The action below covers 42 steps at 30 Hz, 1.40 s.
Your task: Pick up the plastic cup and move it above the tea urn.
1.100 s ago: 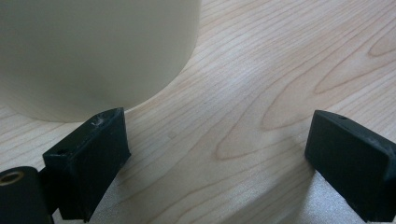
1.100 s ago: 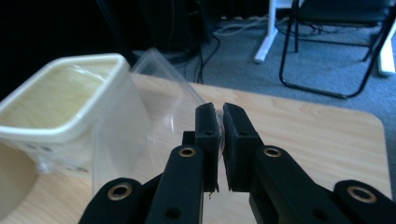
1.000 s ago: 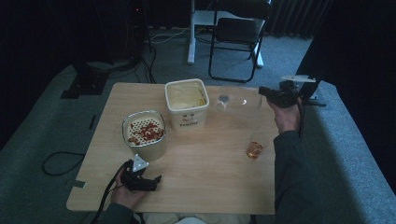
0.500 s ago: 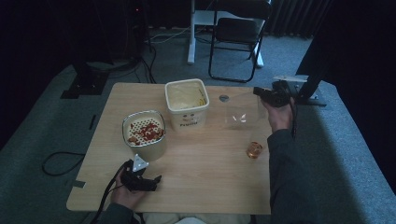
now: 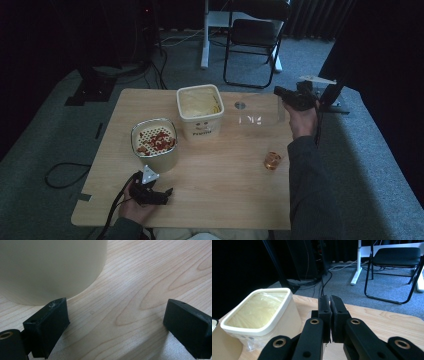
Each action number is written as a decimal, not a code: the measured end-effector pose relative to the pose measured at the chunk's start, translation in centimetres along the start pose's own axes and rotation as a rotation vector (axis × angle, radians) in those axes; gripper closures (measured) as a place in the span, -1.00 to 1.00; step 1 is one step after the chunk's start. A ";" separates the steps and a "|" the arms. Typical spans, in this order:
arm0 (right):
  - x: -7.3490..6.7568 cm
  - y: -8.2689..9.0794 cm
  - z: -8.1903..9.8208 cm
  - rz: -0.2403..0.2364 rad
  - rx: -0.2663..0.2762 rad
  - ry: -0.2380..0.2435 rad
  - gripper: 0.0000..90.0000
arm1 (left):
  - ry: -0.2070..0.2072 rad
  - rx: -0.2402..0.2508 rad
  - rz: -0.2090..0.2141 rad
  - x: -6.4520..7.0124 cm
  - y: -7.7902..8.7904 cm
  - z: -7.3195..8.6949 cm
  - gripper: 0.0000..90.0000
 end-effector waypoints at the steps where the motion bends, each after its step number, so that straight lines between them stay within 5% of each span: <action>1: 0.0 -0.1 0.0 -0.003 0.002 -0.006 0.96 | 0.000 0.000 0.000 0.0 0.0 0.0 -0.86; 19: -1.1 0.2 -2.7 -0.028 0.070 -0.031 0.96 | -0.001 0.002 -0.001 0.0 0.0 0.0 -0.86; 42: -4.9 -0.8 -6.7 -0.167 0.187 -0.108 0.96 | 0.001 0.003 -0.001 0.0 0.0 0.0 -0.86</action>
Point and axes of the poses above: each handheld gripper's, and its own axes: y roughly backward along the jaws, z roughly out of its underside, x roughly to its right, the point moved 6 cm from there along -y, roughly forward along the jaws, and after that the axes turned 8 degrees about y, right-handed, at the moved point
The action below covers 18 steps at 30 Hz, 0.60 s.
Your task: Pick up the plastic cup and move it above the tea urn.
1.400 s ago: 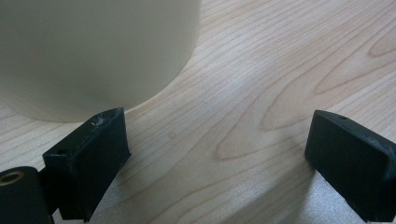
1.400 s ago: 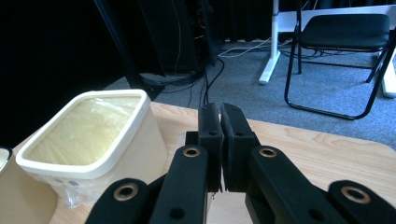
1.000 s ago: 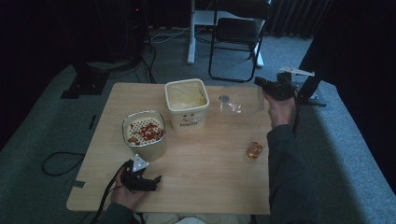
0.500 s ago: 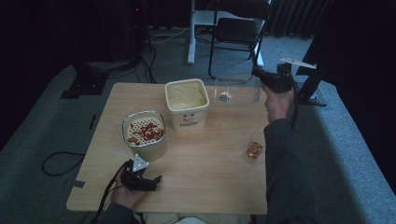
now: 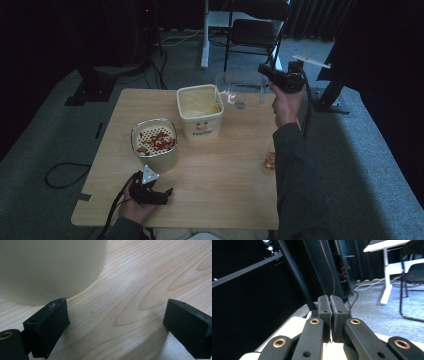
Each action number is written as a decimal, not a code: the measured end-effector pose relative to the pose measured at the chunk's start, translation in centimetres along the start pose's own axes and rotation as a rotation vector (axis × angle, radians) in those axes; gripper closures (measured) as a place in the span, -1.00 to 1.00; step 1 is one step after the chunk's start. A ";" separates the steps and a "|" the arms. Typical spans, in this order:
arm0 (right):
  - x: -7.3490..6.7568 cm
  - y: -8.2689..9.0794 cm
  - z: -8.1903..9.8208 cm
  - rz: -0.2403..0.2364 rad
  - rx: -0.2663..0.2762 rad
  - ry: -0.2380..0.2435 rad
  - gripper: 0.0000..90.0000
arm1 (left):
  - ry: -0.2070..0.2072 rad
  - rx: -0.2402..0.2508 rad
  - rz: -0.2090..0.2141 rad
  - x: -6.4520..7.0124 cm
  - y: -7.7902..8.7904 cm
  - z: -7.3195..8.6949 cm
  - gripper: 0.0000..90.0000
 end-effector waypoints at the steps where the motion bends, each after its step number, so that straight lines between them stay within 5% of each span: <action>1: -0.2 -0.3 0.1 -0.006 0.000 -0.010 0.96 | -0.002 -0.001 -0.001 0.0 0.0 0.0 -0.86; 18: -1.9 -5.7 3.4 -0.065 -0.071 -0.092 0.95 | -0.003 -0.003 0.001 0.0 0.0 0.0 -0.86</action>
Point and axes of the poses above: each handheld gripper's, and its own axes: y roughly backward along the jaws, z roughly out of its underside, x roughly to its right, the point moved 6 cm from there along -y, roughly forward along the jaws, and after that the axes turned 8 degrees about y, right-handed, at the moved point
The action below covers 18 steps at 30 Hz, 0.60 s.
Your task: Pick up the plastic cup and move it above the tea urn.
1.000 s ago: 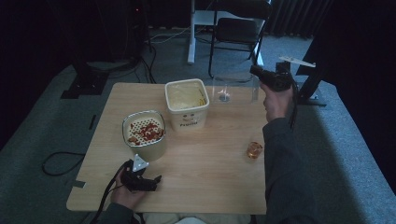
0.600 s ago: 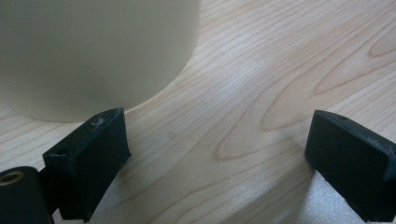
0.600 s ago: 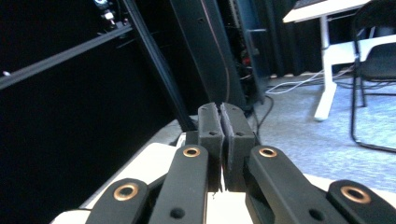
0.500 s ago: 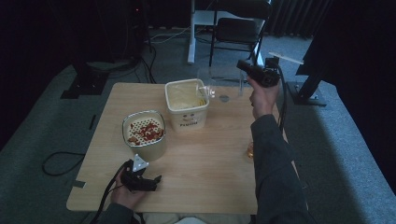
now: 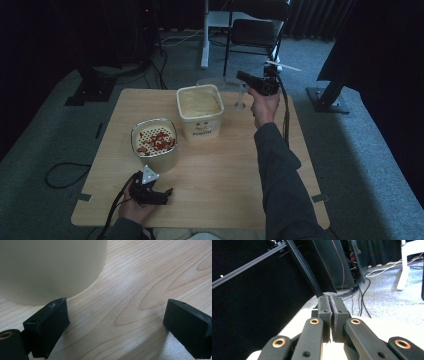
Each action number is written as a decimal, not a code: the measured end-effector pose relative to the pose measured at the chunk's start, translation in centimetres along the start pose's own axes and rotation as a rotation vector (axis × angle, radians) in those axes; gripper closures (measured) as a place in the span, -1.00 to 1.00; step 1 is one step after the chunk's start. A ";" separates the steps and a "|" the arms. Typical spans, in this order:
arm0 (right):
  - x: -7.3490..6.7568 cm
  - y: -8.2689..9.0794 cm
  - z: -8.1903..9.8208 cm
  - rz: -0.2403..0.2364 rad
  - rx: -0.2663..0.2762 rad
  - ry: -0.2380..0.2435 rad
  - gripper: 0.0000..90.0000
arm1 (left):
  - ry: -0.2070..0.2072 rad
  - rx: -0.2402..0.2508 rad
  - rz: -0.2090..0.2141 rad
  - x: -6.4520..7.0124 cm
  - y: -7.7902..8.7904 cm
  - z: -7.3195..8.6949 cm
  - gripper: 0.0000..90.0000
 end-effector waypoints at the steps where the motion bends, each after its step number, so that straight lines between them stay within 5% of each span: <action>1: -0.1 -0.6 0.3 -0.012 -0.005 -0.004 0.94 | 0.000 0.000 0.000 0.0 0.0 0.0 -0.86; 10: -0.6 -1.8 1.3 -0.051 -0.048 0.007 0.67 | 0.001 0.000 0.001 0.0 0.0 0.0 -0.86; 18: -0.3 -0.7 2.3 -0.021 -0.078 0.050 0.55 | 0.001 0.000 0.001 0.0 0.0 0.0 -0.86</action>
Point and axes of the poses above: each handheld gripper's, and its own axes: y roughly backward along the jaws, z roughly out of its underside, x roughly to its right, the point moved 6 cm from there along -y, roughly forward along the jaws, and after that the axes turned 8 degrees about y, right-handed, at the moved point
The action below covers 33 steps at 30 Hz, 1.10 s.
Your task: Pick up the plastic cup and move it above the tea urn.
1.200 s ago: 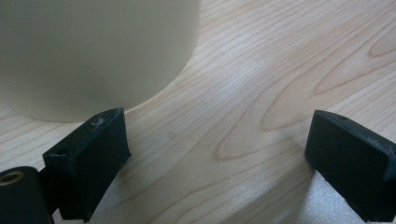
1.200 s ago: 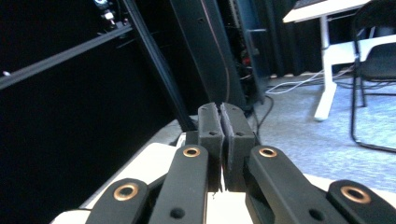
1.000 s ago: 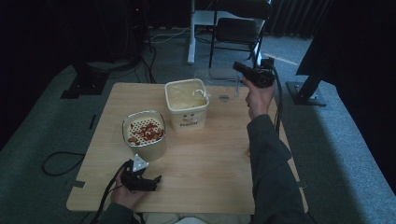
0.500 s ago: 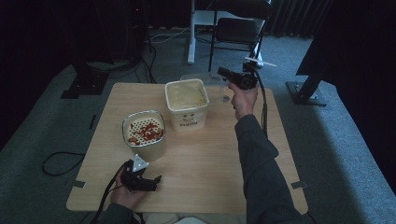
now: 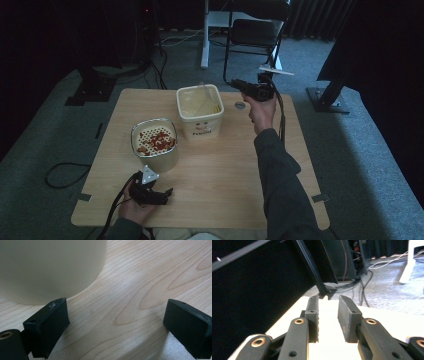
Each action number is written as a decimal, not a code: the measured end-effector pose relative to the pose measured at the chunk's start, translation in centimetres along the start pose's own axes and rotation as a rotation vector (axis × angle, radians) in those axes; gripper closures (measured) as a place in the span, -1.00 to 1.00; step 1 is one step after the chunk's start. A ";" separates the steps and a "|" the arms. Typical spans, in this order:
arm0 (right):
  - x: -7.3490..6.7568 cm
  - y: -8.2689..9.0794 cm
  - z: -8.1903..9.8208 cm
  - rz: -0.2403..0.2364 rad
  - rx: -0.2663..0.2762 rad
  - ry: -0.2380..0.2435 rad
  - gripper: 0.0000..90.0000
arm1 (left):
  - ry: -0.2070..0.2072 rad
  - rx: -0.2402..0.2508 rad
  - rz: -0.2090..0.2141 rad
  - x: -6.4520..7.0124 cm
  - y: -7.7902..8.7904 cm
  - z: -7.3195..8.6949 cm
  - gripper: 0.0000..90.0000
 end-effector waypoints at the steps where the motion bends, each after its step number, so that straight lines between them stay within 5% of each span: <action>1: 0.0 0.3 0.3 0.010 -0.010 0.019 0.53 | 0.000 0.000 0.000 0.0 0.0 0.0 -0.86; 8: 0.0 2.8 2.1 0.090 -0.070 0.151 0.39 | -0.001 -0.002 0.000 0.0 0.0 0.0 -0.86; 18: -0.3 7.3 5.6 0.152 -0.120 0.232 0.17 | -0.003 -0.001 -0.001 0.0 0.1 0.1 -0.85; 22: -0.7 9.6 8.1 0.220 -0.148 0.297 0.09 | -0.003 0.000 -0.002 0.0 0.1 0.1 -0.85; 33: -0.5 13.7 12.7 0.288 -0.169 0.310 0.00 | 0.000 0.003 -0.002 0.0 0.0 0.0 -0.85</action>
Point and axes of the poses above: each handheld gripper's, and its own axes: y roughly backward along the jaws, z roughly out of its underside, x roughly to its right, the point moved 6 cm from there along -y, roughly forward along the jaws, and after that the axes turned 8 degrees about y, right-handed, at the moved point
